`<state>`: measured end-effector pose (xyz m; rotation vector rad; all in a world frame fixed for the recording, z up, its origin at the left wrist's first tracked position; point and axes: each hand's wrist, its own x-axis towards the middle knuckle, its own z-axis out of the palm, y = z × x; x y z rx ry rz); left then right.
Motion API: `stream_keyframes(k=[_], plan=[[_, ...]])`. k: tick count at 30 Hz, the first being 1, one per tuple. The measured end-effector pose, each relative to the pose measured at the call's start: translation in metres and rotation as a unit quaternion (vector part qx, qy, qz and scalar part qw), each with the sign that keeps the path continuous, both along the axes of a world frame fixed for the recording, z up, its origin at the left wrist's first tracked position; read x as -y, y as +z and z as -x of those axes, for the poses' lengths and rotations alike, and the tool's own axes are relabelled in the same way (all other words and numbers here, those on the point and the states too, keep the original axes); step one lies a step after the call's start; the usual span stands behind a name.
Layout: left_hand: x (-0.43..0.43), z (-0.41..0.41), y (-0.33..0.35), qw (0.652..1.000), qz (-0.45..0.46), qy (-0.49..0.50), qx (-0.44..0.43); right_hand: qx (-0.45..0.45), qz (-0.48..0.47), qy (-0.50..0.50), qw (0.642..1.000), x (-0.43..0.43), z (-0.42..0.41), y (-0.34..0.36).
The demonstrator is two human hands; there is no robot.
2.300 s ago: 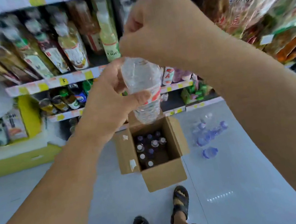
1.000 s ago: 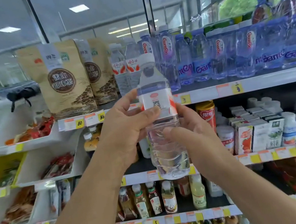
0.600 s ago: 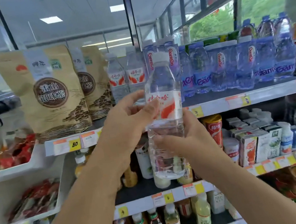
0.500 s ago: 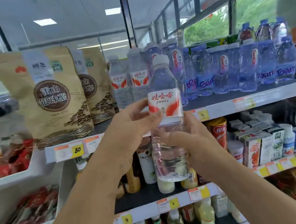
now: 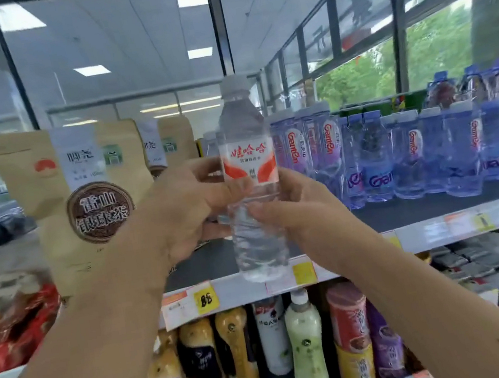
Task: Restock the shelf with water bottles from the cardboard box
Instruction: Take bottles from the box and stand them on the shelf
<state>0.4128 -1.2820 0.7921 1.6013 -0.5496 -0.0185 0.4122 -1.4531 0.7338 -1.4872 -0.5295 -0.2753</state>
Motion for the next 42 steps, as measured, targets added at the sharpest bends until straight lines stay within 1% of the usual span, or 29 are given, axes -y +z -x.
stream_keyframes(k=[4, 7, 10, 12, 15, 17, 21, 25, 27, 30, 33, 38, 42], plan=[[-0.006, -0.035, 0.007, 1.0, -0.003, 0.022, 0.016, 0.003, 0.038, -0.03, 0.999, -0.01, -0.042, 0.013], [-0.008, -0.063, -0.016, 0.999, 0.014, 0.037, -0.009, -0.01, 0.079, -0.057, 0.995, -0.017, -0.066, -0.002], [-0.012, -0.085, -0.04, 0.998, 0.043, 0.046, -0.022, -0.002, 0.129, -0.103, 0.986, -0.023, -0.078, -0.02], [-0.014, -0.096, -0.047, 0.997, 0.06, 0.047, -0.022, 0.01, 0.162, -0.15, 0.975, -0.023, -0.078, -0.026], [-0.012, -0.11, -0.05, 0.997, 0.06, 0.053, -0.017, 0.036, 0.213, -0.219, 0.951, -0.023, -0.075, -0.033], [-0.009, -0.122, -0.052, 0.996, 0.049, 0.068, -0.013, 0.033, 0.236, -0.261, 0.935, -0.024, -0.076, -0.037], [-0.006, -0.143, -0.057, 0.996, 0.01, 0.085, 0.015, 0.014, 0.282, -0.296, 0.913, -0.029, -0.081, -0.044], [-0.003, -0.154, -0.06, 0.99, -0.027, 0.115, 0.078, 0.013, 0.262, -0.299, 0.917, -0.028, -0.08, -0.046], [-0.001, -0.157, -0.062, 0.983, -0.043, 0.145, 0.104, 0.009, 0.248, -0.304, 0.92, -0.026, -0.078, -0.047], [0.002, -0.158, -0.065, 0.976, -0.053, 0.171, 0.123, 0.007, 0.23, -0.31, 0.922, -0.027, -0.078, -0.047], [0.004, -0.154, -0.064, 0.975, -0.054, 0.175, 0.124, 0.006, 0.226, -0.317, 0.921, -0.027, -0.078, -0.047], [0.002, -0.139, -0.066, 0.983, -0.044, 0.146, 0.101, 0.01, 0.233, -0.329, 0.915, -0.028, -0.074, -0.044], [0.003, -0.11, -0.067, 0.986, -0.045, 0.141, 0.082, 0.022, 0.22, -0.322, 0.92, -0.025, -0.059, -0.042]])
